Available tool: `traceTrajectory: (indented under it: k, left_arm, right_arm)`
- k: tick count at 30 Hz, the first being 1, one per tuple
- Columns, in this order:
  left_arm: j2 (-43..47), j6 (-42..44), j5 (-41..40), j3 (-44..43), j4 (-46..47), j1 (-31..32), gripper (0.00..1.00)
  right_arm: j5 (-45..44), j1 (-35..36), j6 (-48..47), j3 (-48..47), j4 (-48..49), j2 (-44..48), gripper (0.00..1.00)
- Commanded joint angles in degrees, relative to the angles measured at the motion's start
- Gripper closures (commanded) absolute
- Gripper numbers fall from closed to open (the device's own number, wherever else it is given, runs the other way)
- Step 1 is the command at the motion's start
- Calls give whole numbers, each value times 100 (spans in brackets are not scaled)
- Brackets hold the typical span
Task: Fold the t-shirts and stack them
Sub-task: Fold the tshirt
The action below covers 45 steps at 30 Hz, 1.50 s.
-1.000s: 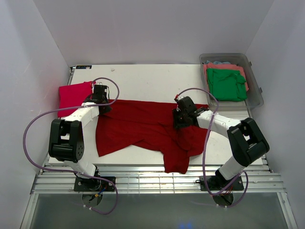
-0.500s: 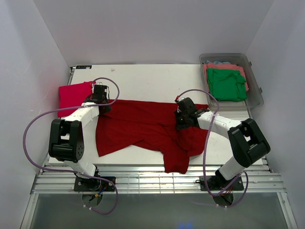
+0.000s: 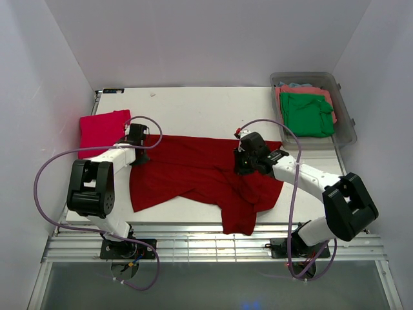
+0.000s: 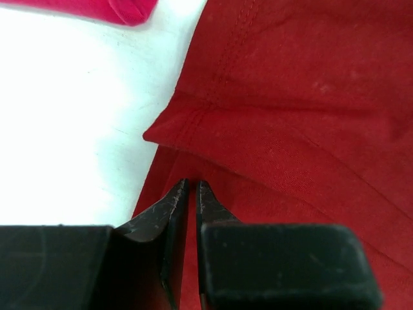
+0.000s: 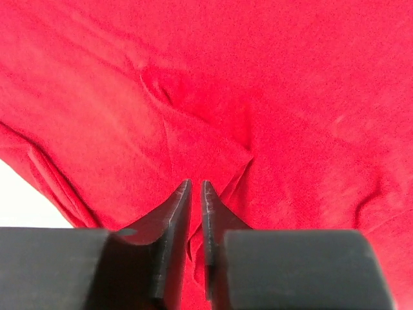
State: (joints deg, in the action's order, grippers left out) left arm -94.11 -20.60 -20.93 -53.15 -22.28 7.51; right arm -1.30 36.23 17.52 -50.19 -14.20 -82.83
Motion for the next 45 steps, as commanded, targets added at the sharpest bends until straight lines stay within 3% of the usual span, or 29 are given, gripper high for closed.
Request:
traceTrajectory:
  k: [1, 7, 30, 33, 40, 45]
  left_arm:
    - [-11, -49, -61, -144, -5, -4, 79]
    - [488, 29, 273, 50, 496, -4, 79]
    - [481, 91, -219, -179, 550, -4, 81]
    - [490, 74, -219, -187, 558, -4, 80]
    - [428, 74, -192, -223, 532, -4, 80]
    - [524, -31, -148, -240, 418, -4, 81]
  right_arm:
    - [-115, 60, -47, 176, -48, 13, 74]
    - [-502, 42, -20, 63, 93, -277, 61]
    - [-2, -213, -29, -395, 488, -1130, 61]
    - [-28, -204, -29, -325, 418, -1069, 65]
    - [-63, -213, -82, -149, 356, -753, 87]
    - [77, -186, -117, -78, 190, -367, 88]
